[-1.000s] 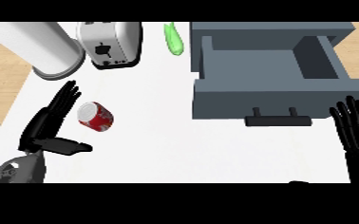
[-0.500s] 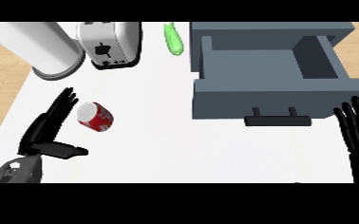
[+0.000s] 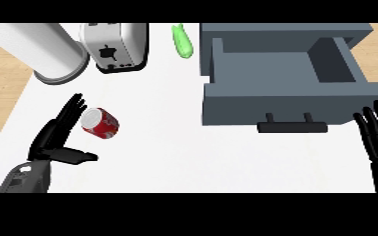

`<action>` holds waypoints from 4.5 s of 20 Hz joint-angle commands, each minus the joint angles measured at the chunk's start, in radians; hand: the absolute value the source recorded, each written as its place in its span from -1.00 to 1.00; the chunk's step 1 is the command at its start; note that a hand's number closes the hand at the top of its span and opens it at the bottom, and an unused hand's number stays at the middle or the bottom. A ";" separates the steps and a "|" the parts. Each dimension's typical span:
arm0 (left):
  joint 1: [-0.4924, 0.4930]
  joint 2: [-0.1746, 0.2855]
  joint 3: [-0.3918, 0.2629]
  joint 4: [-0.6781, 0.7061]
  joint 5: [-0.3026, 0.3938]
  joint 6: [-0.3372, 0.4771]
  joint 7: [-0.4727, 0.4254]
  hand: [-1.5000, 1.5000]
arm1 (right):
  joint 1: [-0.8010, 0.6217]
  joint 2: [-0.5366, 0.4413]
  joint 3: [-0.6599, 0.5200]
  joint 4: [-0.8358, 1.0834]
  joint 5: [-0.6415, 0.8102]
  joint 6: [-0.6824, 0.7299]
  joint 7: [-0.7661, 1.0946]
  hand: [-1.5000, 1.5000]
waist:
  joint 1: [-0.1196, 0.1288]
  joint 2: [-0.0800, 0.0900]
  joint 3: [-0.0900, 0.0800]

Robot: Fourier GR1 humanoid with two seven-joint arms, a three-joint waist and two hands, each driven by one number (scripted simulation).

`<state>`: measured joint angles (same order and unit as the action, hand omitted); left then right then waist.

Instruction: Pick up the can, place it into the drawer and close the drawer

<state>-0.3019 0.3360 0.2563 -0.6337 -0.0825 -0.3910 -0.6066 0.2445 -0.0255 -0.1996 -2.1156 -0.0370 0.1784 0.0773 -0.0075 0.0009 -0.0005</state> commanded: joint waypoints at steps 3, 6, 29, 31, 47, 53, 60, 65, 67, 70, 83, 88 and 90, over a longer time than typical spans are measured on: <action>-0.046 0.007 -0.002 0.154 -0.035 0.034 -0.133 -1.00 | 0.011 0.019 0.006 0.004 0.003 0.005 -0.015 -1.00 | -0.002 0.001 0.000; -0.147 0.014 0.004 0.285 -0.051 0.041 -0.147 -1.00 | 0.004 -0.033 -0.051 -0.036 -0.063 0.039 0.051 -1.00 | -0.010 0.003 -0.001; -0.273 -0.086 -0.029 0.353 -0.049 0.093 -0.149 1.00 | 0.008 -0.018 -0.077 -0.045 -0.090 0.057 0.031 -1.00 | -0.010 0.003 -0.001; -0.247 -0.103 -0.040 0.292 -0.035 0.074 -0.113 1.00 | 0.048 0.020 -0.038 -0.080 -0.059 0.036 0.041 -1.00 | -0.004 0.001 0.000; -0.180 -0.181 0.073 0.068 0.125 0.245 0.046 1.00 | 0.026 -0.008 -0.080 -0.053 -0.082 0.042 0.029 -1.00 | 0.015 -0.006 0.002; -0.053 -0.269 0.003 -0.304 0.144 0.341 0.188 1.00 | 0.116 0.025 -0.039 -0.127 -0.068 0.009 0.024 -1.00 | 0.023 -0.011 0.003; -0.062 -0.313 -0.122 -0.590 0.091 0.427 0.428 1.00 | 0.059 -0.019 -0.131 -0.090 -0.154 0.041 0.039 -1.00 | 0.009 -0.005 0.001; -0.058 -0.331 -0.217 -0.785 0.071 0.460 0.587 1.00 | 0.061 -0.024 -0.128 -0.113 -0.134 0.048 0.054 -1.00 | 0.008 -0.004 0.001; -0.103 -0.335 -0.324 -0.775 0.098 0.573 0.608 1.00 | 0.040 -0.005 -0.089 -0.091 -0.090 0.038 0.052 -1.00 | 0.004 -0.003 0.001; -0.155 -0.336 -0.358 -0.857 0.092 0.591 0.754 1.00 | 0.032 0.007 -0.089 -0.082 -0.088 0.031 0.048 -1.00 | 0.005 -0.003 0.001; -0.602 -0.336 -0.438 -0.639 0.088 0.778 0.891 1.00 | 0.102 0.025 -0.047 -0.097 -0.079 0.026 0.002 -1.00 | -0.007 -0.002 0.001; -0.779 -0.336 -0.481 -0.506 0.127 0.881 0.926 1.00 | -0.022 0.011 -0.085 0.010 -0.044 0.021 -0.006 -1.00 | -0.008 0.001 0.001; -0.861 -0.336 -0.431 -0.407 0.149 0.864 0.916 1.00 | 0.035 0.002 -0.111 -0.059 -0.100 0.051 0.017 -1.00 | -0.016 0.001 0.001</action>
<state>-1.0406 0.0001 -0.1987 -1.1429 0.0426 0.4556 0.2899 0.2812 -0.0190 -0.2959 -2.1794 -0.1222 0.2225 0.0961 -0.0202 0.0015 0.0005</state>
